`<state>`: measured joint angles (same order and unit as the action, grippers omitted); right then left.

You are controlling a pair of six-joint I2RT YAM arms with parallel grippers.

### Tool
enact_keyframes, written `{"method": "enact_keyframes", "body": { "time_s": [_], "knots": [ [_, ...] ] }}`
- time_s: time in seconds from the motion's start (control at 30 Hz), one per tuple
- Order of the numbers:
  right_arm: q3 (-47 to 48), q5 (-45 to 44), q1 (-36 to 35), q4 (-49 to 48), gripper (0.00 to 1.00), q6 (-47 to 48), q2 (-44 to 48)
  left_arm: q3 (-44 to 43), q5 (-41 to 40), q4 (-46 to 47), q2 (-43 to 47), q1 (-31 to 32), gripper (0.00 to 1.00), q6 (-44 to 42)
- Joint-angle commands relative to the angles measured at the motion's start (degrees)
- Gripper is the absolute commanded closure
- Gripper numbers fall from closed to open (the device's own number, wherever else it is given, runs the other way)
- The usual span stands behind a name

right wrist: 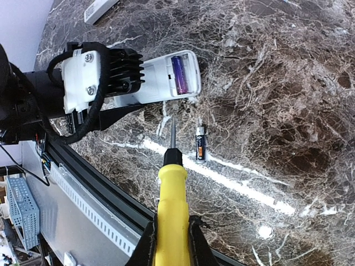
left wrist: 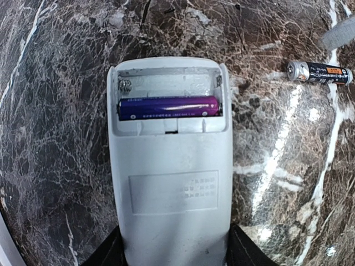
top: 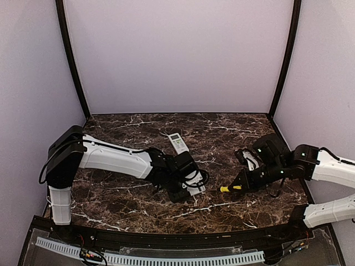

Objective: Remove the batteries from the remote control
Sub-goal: Remove the battery from the remote control without the battery cover, then adjust the remote control without the battery cover at the center of the board.

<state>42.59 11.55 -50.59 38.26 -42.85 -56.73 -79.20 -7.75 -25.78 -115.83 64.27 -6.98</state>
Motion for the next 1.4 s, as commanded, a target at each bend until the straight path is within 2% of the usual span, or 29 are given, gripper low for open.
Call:
{"method": "enact_keyframes", "body": {
  "time_s": [0.0, 0.27, 0.37, 0.63, 0.87, 1.37],
  "knots": [
    [1.1, 0.9, 0.5, -0.9, 1.00, 2.4, 0.5, 4.4, 3.3, -1.5, 2.8, -0.6, 0.67, -3.1],
    [2.5, 6.3, 1.8, -0.7, 1.00, 7.8, 1.4, 7.6, 7.0, -1.9, 4.3, -0.6, 0.67, -8.4],
    [2.3, 7.6, 2.1, 0.1, 1.00, 9.4, 0.4, 8.1, 12.7, -2.3, 4.9, -0.6, 0.68, -9.5],
    [0.3, 10.0, 2.8, -1.8, 1.00, 10.0, -1.7, 9.3, 18.5, -2.2, 6.1, 0.4, 0.67, -11.9],
    [-1.3, 11.9, 3.0, -4.9, 1.00, 9.4, -4.0, 9.6, 18.7, -2.7, 4.9, 2.9, 0.68, -12.1],
    [-4.5, 12.0, 3.8, -7.0, 1.00, 8.8, -6.8, 9.3, 18.1, -2.9, 4.2, 3.6, 0.68, -12.2]
  ]
}}
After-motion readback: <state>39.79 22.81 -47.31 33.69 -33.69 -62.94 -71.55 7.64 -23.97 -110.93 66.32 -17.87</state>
